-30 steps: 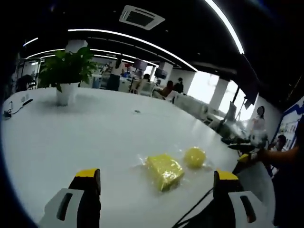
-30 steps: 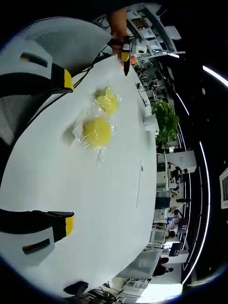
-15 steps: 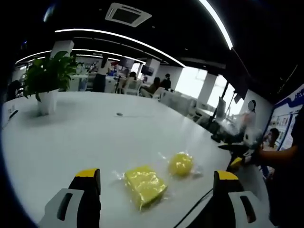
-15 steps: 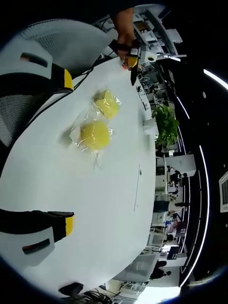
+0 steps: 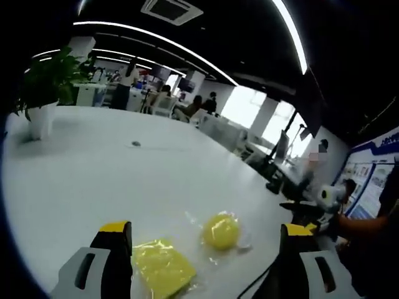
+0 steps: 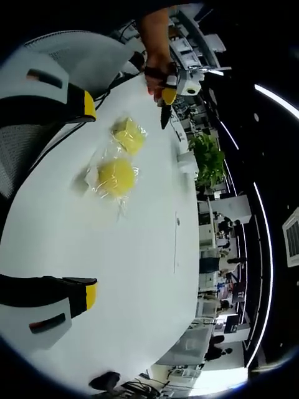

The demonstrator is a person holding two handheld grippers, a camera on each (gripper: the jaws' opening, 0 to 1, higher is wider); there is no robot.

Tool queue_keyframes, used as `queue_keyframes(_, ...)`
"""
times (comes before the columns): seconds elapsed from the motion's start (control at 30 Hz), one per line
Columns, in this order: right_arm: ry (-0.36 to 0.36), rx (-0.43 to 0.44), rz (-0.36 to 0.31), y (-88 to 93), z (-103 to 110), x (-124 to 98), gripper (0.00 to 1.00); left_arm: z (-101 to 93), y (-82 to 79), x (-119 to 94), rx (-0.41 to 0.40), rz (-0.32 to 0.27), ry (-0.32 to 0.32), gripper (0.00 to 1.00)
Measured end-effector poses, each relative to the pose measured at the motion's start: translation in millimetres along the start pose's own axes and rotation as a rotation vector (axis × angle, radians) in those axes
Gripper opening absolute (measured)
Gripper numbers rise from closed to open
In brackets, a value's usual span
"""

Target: Compare the silicone blocks by pressing each to a similar depth, holding the contact briefly, and releasing to observe deformation and rebound differences across the visible hardness samples.

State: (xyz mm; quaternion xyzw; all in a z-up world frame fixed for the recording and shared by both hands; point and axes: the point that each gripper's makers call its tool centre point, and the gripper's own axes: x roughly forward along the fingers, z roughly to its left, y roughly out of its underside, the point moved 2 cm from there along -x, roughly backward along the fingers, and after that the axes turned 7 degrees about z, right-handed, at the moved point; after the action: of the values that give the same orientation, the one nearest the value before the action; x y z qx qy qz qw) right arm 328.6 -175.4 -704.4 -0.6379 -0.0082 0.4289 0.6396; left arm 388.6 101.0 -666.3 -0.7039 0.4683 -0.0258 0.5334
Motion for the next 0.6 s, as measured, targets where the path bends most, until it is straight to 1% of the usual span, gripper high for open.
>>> queue_keyframes(0.13, 0.001, 0.004, -0.005, 0.5, 1, -1, 0.96, -1.1, -7.0, 12, -0.01, 0.013, 0.008, 1.0)
queue_keyframes(0.3, 0.001, 0.014, -0.011, 0.1, 1, -1, 0.96, -1.0, -13.4, 27, -0.063, 0.03, 0.021, 1.0)
queue_keyframes(0.4, -0.003, 0.012, -0.017, -1.6, 3, 0, 0.96, -0.8, -14.8, 36, -0.077, 0.043, 0.023, 1.0)
queue_keyframes(0.6, -0.002, 0.017, -0.023, -3.2, 4, -1, 0.96, -0.2, -14.3, 55, -0.134, 0.064, 0.042, 1.0)
